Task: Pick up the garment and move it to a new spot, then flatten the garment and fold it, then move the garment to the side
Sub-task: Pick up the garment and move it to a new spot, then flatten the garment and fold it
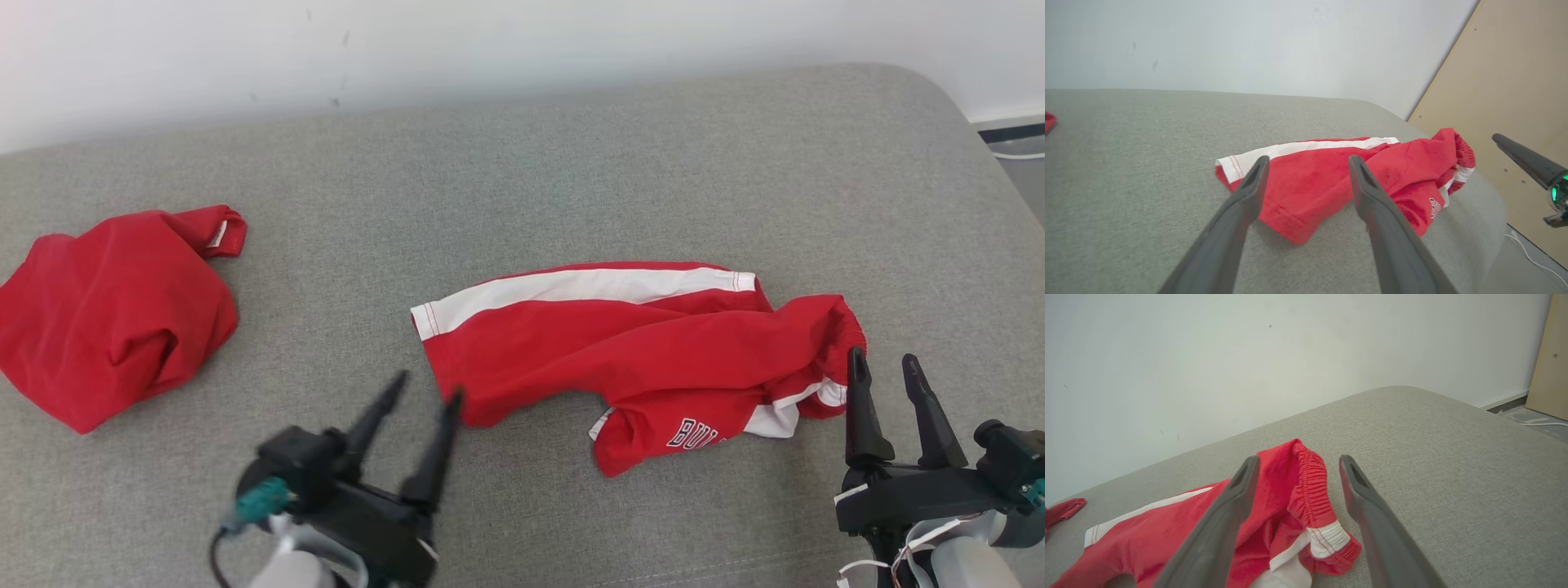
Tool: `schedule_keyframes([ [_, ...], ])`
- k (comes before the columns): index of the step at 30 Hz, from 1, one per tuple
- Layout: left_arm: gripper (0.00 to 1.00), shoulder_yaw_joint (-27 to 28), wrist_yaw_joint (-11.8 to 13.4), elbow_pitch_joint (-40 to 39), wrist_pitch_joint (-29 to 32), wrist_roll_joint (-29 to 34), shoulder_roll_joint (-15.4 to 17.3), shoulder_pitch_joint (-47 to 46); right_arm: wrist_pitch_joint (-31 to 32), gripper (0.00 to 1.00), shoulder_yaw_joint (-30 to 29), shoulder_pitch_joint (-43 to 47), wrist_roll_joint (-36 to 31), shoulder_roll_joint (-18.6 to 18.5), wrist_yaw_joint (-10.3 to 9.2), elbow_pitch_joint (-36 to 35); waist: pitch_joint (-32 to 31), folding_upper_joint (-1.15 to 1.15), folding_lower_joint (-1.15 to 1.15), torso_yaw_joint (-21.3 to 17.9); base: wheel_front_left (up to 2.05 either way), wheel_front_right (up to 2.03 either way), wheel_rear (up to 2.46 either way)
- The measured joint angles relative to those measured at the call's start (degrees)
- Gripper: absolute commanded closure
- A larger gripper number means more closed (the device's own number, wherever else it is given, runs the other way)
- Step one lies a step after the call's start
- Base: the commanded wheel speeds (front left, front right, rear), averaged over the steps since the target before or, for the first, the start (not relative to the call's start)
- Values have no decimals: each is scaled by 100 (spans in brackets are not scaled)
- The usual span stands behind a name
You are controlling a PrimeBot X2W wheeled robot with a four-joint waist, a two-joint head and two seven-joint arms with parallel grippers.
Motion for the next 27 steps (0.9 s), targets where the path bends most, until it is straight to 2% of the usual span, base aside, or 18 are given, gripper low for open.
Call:
schedule_keyframes([
  [9,0,-550,-132,-370,8,240,-166,28,0,0,188,-120,-86,-70,57,222,180,0,0,-47,0,0,0],
  [16,0,-1127,-200,-511,290,270,-338,-9,1,0,230,-285,-154,-114,69,450,341,0,0,-36,0,0,0],
  [27,0,-1651,-242,-137,894,223,-437,-555,163,0,404,-662,-154,-180,109,789,662,0,1,10,0,0,0],
])
